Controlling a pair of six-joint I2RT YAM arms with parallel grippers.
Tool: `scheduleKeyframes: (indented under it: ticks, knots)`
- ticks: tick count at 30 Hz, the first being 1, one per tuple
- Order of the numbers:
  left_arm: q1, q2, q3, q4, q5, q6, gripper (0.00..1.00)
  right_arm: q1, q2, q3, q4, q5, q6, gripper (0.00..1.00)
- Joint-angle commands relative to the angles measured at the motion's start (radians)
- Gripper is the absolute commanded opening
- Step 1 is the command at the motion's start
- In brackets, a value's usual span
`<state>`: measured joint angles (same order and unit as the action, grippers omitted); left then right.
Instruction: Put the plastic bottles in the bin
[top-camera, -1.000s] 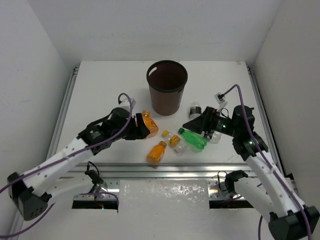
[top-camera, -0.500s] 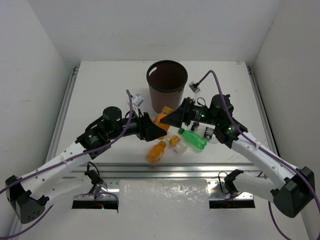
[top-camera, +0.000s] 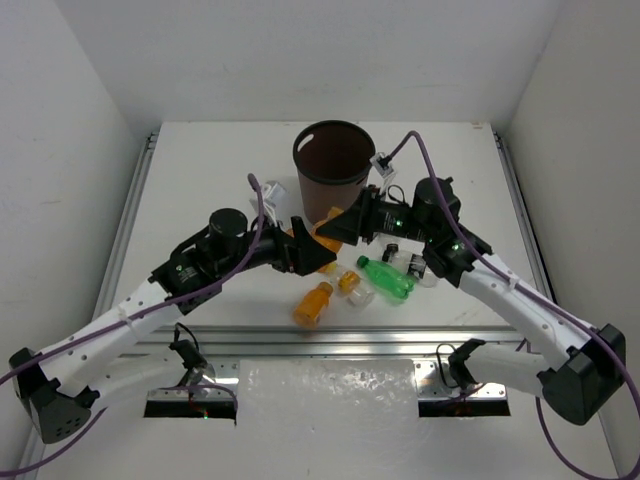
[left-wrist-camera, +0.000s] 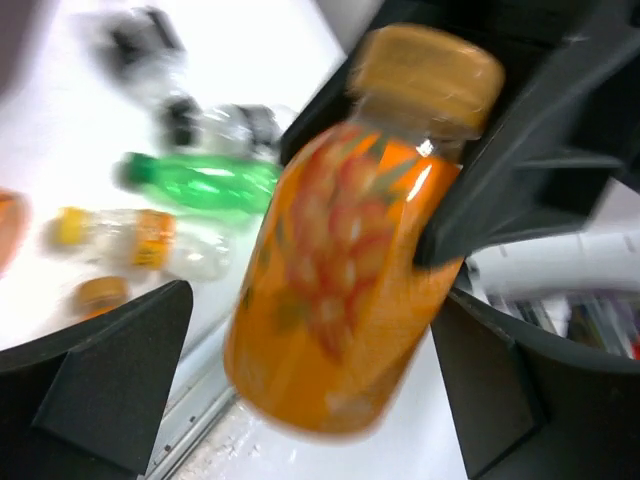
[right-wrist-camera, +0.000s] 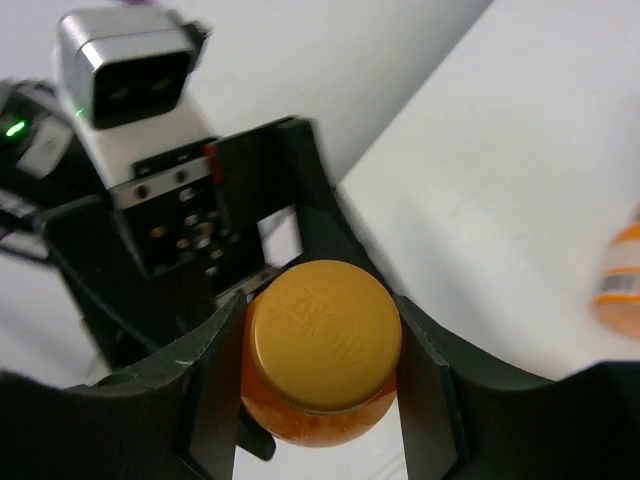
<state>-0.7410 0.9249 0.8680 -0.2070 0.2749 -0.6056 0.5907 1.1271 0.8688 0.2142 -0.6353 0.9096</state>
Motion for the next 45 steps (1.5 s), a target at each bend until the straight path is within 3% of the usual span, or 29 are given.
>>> scheduleKeyframes:
  ticks: [1, 3, 6, 11, 17, 18, 19, 21, 24, 26, 29, 36, 42, 45]
  knots:
    - [-0.004, -0.017, 0.117, -0.188, -0.381, -0.019, 1.0, -0.008, -0.012, 0.195, -0.186, 0.185, -0.194, 0.0]
    - [-0.003, -0.032, 0.15, -0.419, -0.621, -0.092, 1.0, -0.023, 0.025, 0.331, -0.339, 0.355, -0.279, 0.0]
    - [-0.001, -0.084, 0.155, -0.528, -0.817, -0.189, 1.0, -0.045, 0.08, 0.485, -0.441, 0.501, -0.354, 0.0]
    - [0.0, -0.129, 0.128, -0.583, -0.895, -0.223, 1.0, -0.138, 0.254, 0.625, -0.391, 0.632, -0.446, 0.0]
    - [0.0, -0.064, 0.098, -0.554, -0.809, -0.188, 1.0, -0.187, 0.532, 0.801, -0.319, 0.638, -0.561, 0.03]
    - [0.0, -0.055, 0.095, -0.554, -0.793, -0.183, 1.0, -0.187, 0.562, 0.817, -0.317, 0.634, -0.577, 0.08]
    - [0.0, -0.044, 0.097, -0.561, -0.789, -0.18, 1.0, -0.186, 0.586, 0.831, -0.315, 0.613, -0.593, 0.31]
    - [-0.001, -0.02, 0.094, -0.566, -0.772, -0.166, 1.0, -0.187, 0.637, 0.86, -0.317, 0.586, -0.597, 0.35]
    - [-0.001, 0.0, 0.077, -0.539, -0.74, -0.129, 1.0, -0.178, 0.661, 0.91, -0.354, 0.585, -0.598, 0.62]
    - [-0.001, 0.031, 0.075, -0.531, -0.723, -0.121, 1.0, -0.167, 0.651, 0.938, -0.383, 0.609, -0.613, 0.81]
    - [0.0, 0.08, 0.085, -0.499, -0.724, -0.158, 1.0, -0.138, 0.545, 0.914, -0.421, 0.658, -0.627, 0.99]
    - [0.0, 0.247, 0.163, -0.444, -0.766, -0.405, 1.0, -0.115, 0.331, 0.785, -0.558, 0.715, -0.577, 0.99]
    - [0.008, 0.377, 0.16, -0.345, -0.807, -0.696, 1.0, -0.115, -0.039, 0.391, -0.529, 0.724, -0.506, 0.99]
    - [0.017, 0.414, 0.152, -0.321, -0.819, -0.776, 1.0, -0.117, -0.142, 0.29, -0.509, 0.698, -0.45, 0.99]
